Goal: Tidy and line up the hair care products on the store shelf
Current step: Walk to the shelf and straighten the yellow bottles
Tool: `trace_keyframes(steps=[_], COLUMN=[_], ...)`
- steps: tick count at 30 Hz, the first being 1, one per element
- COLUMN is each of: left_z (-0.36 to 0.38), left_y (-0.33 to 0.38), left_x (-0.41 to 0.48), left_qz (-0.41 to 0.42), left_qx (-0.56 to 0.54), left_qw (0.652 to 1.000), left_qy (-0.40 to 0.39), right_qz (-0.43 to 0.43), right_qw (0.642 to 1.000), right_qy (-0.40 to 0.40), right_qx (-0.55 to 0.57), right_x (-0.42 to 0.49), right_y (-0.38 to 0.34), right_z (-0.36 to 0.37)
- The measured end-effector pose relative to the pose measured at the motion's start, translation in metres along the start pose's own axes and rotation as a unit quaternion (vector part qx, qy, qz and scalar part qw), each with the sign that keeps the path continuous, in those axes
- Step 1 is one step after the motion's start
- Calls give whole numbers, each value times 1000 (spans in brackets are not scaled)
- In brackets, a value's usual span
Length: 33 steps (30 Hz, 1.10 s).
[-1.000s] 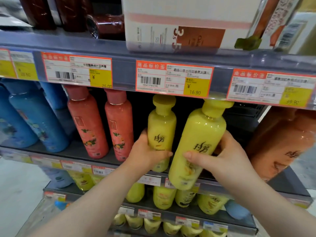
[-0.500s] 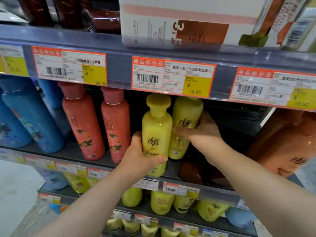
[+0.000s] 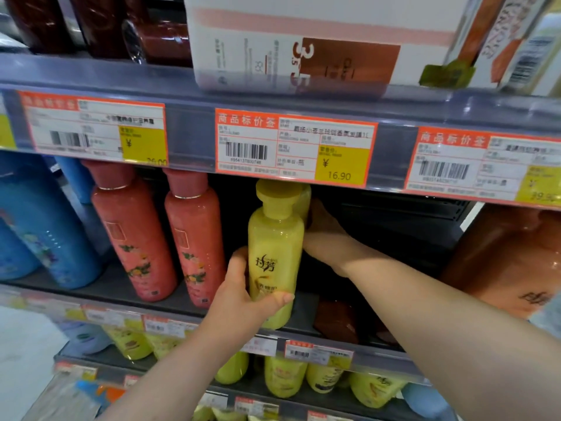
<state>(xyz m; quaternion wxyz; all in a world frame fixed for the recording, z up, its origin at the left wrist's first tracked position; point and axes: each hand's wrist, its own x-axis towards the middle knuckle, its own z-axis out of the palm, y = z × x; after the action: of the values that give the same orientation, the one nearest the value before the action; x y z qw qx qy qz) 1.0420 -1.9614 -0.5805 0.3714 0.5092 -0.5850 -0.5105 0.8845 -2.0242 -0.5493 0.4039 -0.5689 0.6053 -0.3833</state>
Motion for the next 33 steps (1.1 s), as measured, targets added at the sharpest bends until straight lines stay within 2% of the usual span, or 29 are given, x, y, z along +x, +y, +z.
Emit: trace_keyframes(steps=[5, 13, 19, 24, 29, 33], left_z=[2, 8, 9, 10, 12, 11], left_y=[-3, -12, -11, -11, -5, 3], left_x=[2, 3, 4, 2, 3, 0], left_qz=[1, 20, 11, -8, -30, -34], left_qx=[34, 61, 64, 74, 70, 72], left_qw=[999, 998, 998, 997, 997, 996], left_qy=[-12, 14, 10, 16, 22, 28], right_qz=[30, 13, 0, 4, 27, 20], right_qw=[995, 999, 999, 993, 991, 989], right_qy=[-90, -47, -34, 13, 68, 63], right_qx=[21, 9, -43, -115, -115, -130], right_x=[0, 2, -2, -9, -24, -40], right_y=[9, 19, 16, 17, 16, 12], right_z=[-8, -1, -1, -2, -10, -12])
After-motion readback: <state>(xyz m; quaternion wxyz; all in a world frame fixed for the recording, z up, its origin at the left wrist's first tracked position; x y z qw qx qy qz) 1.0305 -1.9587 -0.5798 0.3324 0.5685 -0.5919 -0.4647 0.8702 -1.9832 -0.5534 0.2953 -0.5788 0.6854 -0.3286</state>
